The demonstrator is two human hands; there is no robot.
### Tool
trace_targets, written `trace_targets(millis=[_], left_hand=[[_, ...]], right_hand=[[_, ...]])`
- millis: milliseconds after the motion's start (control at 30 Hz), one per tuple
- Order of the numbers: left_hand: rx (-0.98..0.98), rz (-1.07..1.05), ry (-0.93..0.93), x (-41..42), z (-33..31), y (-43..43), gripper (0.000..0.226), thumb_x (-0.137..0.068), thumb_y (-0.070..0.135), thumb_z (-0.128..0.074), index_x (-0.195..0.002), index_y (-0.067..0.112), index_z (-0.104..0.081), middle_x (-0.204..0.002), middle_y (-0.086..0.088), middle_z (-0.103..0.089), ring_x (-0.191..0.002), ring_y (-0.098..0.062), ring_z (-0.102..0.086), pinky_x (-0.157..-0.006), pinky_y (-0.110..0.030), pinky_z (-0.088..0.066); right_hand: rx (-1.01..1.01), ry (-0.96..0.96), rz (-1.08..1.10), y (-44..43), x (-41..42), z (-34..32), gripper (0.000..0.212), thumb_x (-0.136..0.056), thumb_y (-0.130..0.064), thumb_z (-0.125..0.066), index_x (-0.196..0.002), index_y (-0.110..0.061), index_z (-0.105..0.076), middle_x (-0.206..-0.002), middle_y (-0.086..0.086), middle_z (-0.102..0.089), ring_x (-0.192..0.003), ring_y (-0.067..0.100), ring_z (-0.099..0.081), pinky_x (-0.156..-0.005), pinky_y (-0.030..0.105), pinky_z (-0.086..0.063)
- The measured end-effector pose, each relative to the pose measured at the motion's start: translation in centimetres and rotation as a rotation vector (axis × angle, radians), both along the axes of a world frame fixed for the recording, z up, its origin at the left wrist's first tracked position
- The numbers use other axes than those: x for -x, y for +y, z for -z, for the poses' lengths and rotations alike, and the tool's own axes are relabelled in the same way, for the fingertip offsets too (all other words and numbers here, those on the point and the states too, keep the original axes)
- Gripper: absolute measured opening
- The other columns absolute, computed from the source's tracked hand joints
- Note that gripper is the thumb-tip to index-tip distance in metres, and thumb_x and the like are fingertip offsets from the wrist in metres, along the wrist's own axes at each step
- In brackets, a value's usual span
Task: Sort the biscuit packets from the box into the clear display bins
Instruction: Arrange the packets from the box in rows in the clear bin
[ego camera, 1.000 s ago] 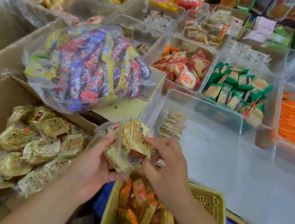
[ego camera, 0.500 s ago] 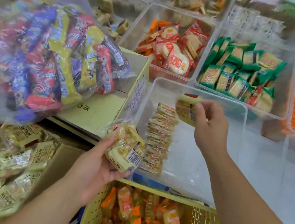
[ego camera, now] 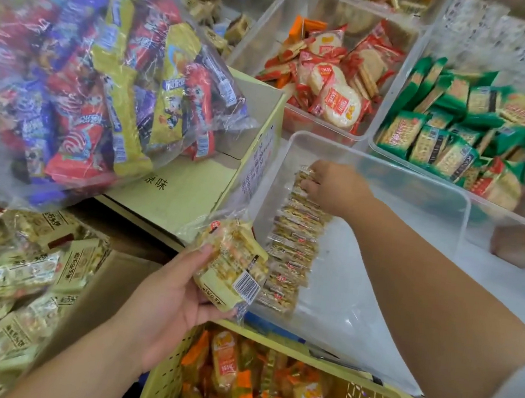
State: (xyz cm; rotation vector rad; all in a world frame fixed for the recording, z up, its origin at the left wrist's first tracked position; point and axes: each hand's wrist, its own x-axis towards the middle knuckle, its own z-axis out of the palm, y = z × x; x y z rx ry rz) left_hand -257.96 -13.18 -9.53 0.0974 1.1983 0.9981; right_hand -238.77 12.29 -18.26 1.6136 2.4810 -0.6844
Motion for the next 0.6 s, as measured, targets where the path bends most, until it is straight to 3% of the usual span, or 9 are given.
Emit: trace_targets(millis=[100, 167, 367, 600], left_hand=[[-0.002, -0.005, 0.002, 0.0, 0.1, -0.1, 0.052, -0.094, 0.04, -0.056, -0.14, 0.016, -0.058, -0.129, -0.018, -0.071, -0.117, -0.038, -0.069, -0.081, -0.047, -0.064], [-0.008, -0.008, 0.002, 0.0, 0.0, -0.1, 0.053, -0.093, 0.04, -0.056, -0.14, 0.016, -0.058, -0.129, -0.017, -0.071, -0.117, -0.037, -0.069, -0.081, -0.047, -0.064], [-0.014, -0.015, -0.004, 0.0, -0.1, -0.1, 0.052, -0.094, 0.04, -0.058, -0.142, 0.019, -0.057, -0.13, -0.016, -0.071, -0.116, -0.037, -0.07, -0.076, -0.043, -0.064], [-0.049, -0.006, -0.015, 0.0, -0.5, -0.3, 0.046, -0.097, 0.039, -0.061, -0.14, 0.022, -0.06, -0.131, -0.017, -0.07, -0.118, -0.039, -0.068, -0.079, -0.045, -0.064]], right_hand=[[0.148, -0.01, -0.013, 0.6, -0.2, -0.1, 0.048, -0.104, -0.047, -0.047, -0.141, -0.017, -0.053, -0.139, 0.011, -0.06, -0.126, 0.033, -0.053, -0.094, 0.036, -0.043], [0.202, -0.016, -0.054, 1.0, -0.5, -0.4, 0.049, -0.106, -0.046, -0.044, -0.146, -0.019, -0.051, -0.145, 0.01, -0.056, -0.131, 0.033, -0.05, -0.103, 0.037, -0.04], [0.276, -0.117, -0.122, 1.7, 0.2, -0.8, 0.045, -0.11, -0.039, -0.034, -0.148, -0.019, -0.049, -0.145, 0.01, -0.055, -0.131, 0.032, -0.05, -0.107, 0.037, -0.037], [0.107, -0.163, -0.02, -0.6, 1.3, -0.2, 0.043, -0.107, -0.044, -0.033, -0.135, -0.015, -0.05, -0.13, 0.016, -0.06, -0.115, 0.037, -0.056, -0.092, 0.043, -0.048]])
